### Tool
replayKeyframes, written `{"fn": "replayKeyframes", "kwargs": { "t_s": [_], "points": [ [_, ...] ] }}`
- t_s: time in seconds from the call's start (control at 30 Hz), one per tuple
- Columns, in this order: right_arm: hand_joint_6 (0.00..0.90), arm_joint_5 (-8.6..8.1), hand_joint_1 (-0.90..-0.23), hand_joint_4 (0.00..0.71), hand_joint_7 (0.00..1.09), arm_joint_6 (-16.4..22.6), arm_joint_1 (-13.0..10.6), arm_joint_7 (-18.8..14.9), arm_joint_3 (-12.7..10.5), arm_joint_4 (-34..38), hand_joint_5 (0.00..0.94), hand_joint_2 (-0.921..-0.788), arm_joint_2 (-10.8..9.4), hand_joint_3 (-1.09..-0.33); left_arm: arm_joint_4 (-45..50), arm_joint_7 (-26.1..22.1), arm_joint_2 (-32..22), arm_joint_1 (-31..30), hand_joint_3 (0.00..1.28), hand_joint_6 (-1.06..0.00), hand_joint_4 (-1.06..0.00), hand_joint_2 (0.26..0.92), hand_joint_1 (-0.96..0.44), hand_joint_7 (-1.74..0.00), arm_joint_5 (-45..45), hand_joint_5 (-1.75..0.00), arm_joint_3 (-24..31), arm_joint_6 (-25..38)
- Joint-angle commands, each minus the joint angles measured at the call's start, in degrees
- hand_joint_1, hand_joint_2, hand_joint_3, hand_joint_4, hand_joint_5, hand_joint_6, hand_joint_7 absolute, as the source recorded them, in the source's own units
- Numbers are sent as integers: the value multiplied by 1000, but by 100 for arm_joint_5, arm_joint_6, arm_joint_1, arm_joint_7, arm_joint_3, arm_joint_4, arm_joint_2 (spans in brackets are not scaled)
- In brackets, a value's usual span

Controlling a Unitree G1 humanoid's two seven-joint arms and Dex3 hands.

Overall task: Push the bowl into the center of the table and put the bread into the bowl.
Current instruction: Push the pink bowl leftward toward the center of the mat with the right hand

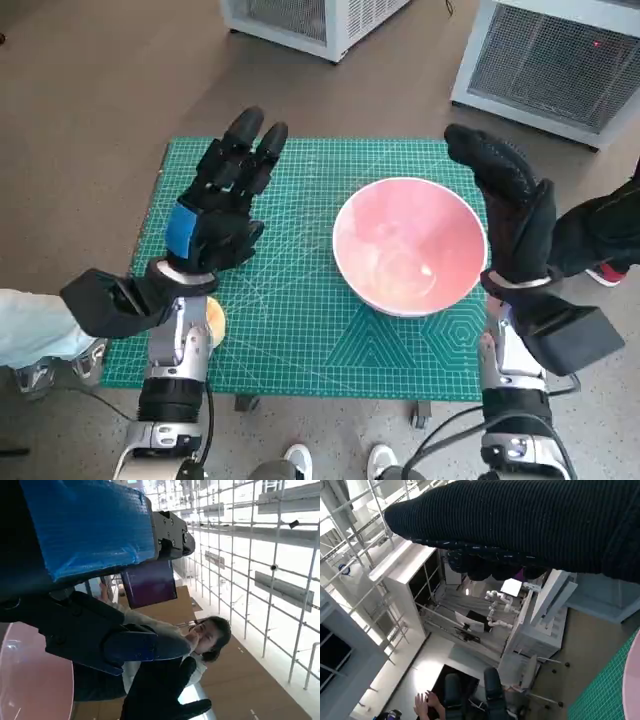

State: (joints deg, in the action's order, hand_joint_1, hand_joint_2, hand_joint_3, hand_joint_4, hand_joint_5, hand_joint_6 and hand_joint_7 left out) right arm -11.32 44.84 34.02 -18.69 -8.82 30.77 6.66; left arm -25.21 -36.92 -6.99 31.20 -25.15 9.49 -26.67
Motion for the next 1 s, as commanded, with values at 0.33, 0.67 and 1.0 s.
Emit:
{"fn": "replayKeyframes", "kwargs": {
  "t_s": [0.33, 0.67, 1.0],
  "points": [
    [151, 4, -739, 254, 432, -18, -103, 29, -20, 51, 2, -921, 48, -750, 173, 4, -61, 66, 320, -143, -174, 921, -678, -252, 36, -4, 28, 92],
    [152, -58, -743, 256, 431, 2, -64, -24, -73, 131, 2, -921, 110, -749, 106, 22, -72, 93, 319, -41, -180, 921, -682, -459, 86, -1, 44, 34],
    [158, -154, -735, 255, 429, 389, 163, 56, -477, 1031, 2, -921, 437, -748, 73, 29, -64, 89, 319, -29, -181, 921, -682, -482, 97, -1, 62, -8]
  ]
}}
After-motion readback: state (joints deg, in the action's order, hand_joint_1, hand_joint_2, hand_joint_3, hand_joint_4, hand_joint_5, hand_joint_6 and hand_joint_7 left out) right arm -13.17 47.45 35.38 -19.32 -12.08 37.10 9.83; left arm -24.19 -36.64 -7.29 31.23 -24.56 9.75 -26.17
